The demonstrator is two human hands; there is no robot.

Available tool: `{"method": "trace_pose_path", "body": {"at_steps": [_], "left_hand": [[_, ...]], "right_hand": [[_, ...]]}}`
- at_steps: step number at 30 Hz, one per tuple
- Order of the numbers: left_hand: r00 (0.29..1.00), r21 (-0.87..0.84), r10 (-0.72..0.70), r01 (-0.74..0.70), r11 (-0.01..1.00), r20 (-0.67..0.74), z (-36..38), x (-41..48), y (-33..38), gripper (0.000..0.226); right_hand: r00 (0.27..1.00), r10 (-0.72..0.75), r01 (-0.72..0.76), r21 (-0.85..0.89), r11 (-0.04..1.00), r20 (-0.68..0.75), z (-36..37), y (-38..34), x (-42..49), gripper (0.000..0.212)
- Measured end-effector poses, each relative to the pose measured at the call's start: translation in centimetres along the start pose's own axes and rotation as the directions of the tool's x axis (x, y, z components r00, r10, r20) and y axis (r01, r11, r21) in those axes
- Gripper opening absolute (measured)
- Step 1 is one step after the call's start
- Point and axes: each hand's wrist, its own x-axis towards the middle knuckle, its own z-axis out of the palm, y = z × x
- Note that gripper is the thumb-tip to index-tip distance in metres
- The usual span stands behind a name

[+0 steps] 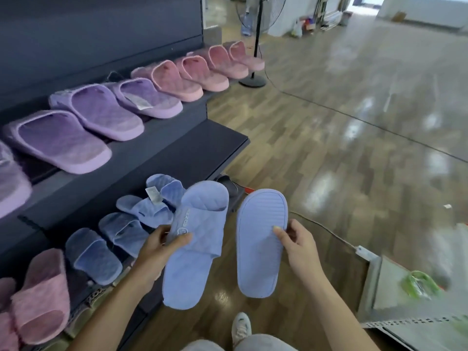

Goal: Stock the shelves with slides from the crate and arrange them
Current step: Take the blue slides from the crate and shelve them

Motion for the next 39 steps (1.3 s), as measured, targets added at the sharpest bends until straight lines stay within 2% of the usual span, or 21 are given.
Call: {"method": "trace_pose_path", "body": {"at_steps": [2,4,5,7,10,12,14,17,20,22,24,27,31,36,39], "left_hand": [[1.0,0.005,-0.006,0.006,1.0,-0.022,2.5,2.3,0.8,0.049],[0.999,-0.009,-0.022,0.022,1.0,-0.043,4.5,4.4,1.1,0.021],[0.997,-0.023,-0.042,0.041,0.999,-0.06,5.4,5.2,1.1,0.015],[0.993,-0.052,-0.07,0.065,0.997,-0.099,6.3,6.7,1.2,0.025],[0.99,-0.086,-0.079,0.069,0.994,-0.113,7.1,9.1,1.5,0.059],[0.986,-0.078,-0.102,0.093,0.993,-0.133,7.4,11.0,1.6,0.063],[0.981,-0.085,-0.127,0.116,0.99,-0.147,7.6,13.0,1.6,0.061],[0.967,-0.102,-0.157,0.139,0.985,-0.201,7.7,16.6,1.0,0.071],[0.943,-0.145,-0.219,0.187,0.972,-0.252,8.3,20.2,1.1,0.061],[0.932,-0.162,-0.238,0.2,0.966,-0.272,8.5,22.6,1.5,0.052],[0.917,-0.178,-0.261,0.214,0.96,-0.303,8.5,24.8,1.7,0.056],[0.884,-0.222,-0.301,0.232,0.947,-0.358,8.2,27.7,2.0,0.048],[0.831,-0.269,-0.343,0.243,0.932,-0.437,7.5,30.6,1.6,0.045],[0.709,-0.271,-0.41,0.308,0.912,-0.574,6.6,33.2,-0.2,0.038],[0.691,-0.293,-0.435,0.322,0.9,-0.578,7.1,34.6,-0.9,0.023]], "right_hand": [[1.0,0.014,-0.014,-0.019,1.0,0.006,-1.4,0.4,3.0,0.018],[1.0,0.02,-0.02,-0.033,0.999,0.015,-2.6,0.9,5.9,0.026],[1.0,0.025,-0.024,-0.037,0.999,0.02,-3.1,1.1,7.1,0.029],[0.999,0.035,-0.034,-0.032,0.999,0.035,-3.7,1.8,9.2,0.031],[0.995,0.055,-0.053,-0.028,0.998,0.079,-4.0,2.1,12.1,0.032],[0.994,0.051,-0.049,-0.025,0.998,0.101,-3.9,2.0,14.4,0.04],[0.991,0.054,-0.052,-0.021,0.998,0.125,-3.6,2.0,16.9,0.042],[0.987,0.053,-0.051,-0.02,0.999,0.15,-2.8,1.5,21.2,0.045],[0.983,0.042,-0.037,-0.027,0.999,0.181,-1.3,1.3,26.0,0.026],[0.977,0.034,-0.027,-0.034,0.999,0.209,-0.4,1.1,29.0,0.025],[0.965,0.029,-0.019,-0.041,0.999,0.261,0.5,0.8,31.8,0.026],[0.946,0.021,0.007,-0.083,0.997,0.323,2.1,0.0,35.8,0.012],[0.922,0.001,0.047,-0.114,0.992,0.386,4.8,-0.3,40.3,0.025],[0.88,0.081,0.013,-0.194,0.981,0.467,9.0,0.7,44.9,0.019],[0.852,0.134,-0.035,-0.2,0.979,0.506,11.4,1.4,47.4,0.022]]}}
